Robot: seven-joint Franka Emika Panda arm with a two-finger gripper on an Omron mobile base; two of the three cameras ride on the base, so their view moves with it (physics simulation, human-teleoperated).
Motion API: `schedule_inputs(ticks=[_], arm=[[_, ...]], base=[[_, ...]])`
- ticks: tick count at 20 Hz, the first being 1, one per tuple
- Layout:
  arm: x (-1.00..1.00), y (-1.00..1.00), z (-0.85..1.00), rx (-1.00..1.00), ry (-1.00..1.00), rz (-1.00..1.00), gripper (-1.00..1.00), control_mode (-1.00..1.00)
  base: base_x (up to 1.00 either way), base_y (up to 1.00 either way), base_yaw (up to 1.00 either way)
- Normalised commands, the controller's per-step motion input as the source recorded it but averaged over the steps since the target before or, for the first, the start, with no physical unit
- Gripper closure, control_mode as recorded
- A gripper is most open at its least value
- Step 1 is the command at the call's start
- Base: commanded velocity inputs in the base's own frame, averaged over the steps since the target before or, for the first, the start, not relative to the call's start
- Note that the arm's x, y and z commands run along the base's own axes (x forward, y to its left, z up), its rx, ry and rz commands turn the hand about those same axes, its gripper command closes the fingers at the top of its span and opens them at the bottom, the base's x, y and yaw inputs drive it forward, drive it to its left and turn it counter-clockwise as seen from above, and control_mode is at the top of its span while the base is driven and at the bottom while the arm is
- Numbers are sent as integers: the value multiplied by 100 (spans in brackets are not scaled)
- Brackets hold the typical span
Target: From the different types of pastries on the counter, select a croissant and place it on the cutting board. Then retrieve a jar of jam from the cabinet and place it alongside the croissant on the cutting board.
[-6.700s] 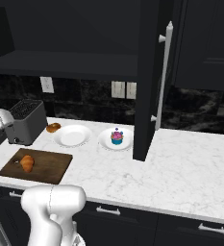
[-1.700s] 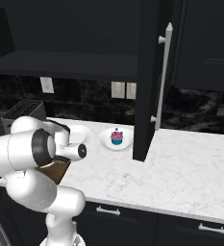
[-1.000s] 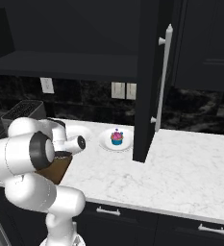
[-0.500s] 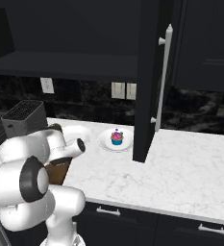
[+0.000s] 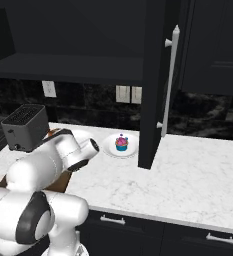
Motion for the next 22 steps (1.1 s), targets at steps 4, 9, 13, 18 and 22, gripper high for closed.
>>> schedule_inputs(ticks=[4, 9, 13, 18, 22], arm=[[-46, -36, -25, 0, 0, 7, -100, -100], [-61, -8, -1, 1, 6, -39, -100, -100], [-52, 0, -5, 0, 14, -80, -100, -100], [-37, 1, -1, 0, 24, -86, -100, -100], [-13, 3, -8, 0, 33, -93, -100, -100]], base=[[0, 0, 0], [0, 0, 0], [0, 0, 0], [0, 0, 0], [0, 0, 0]])
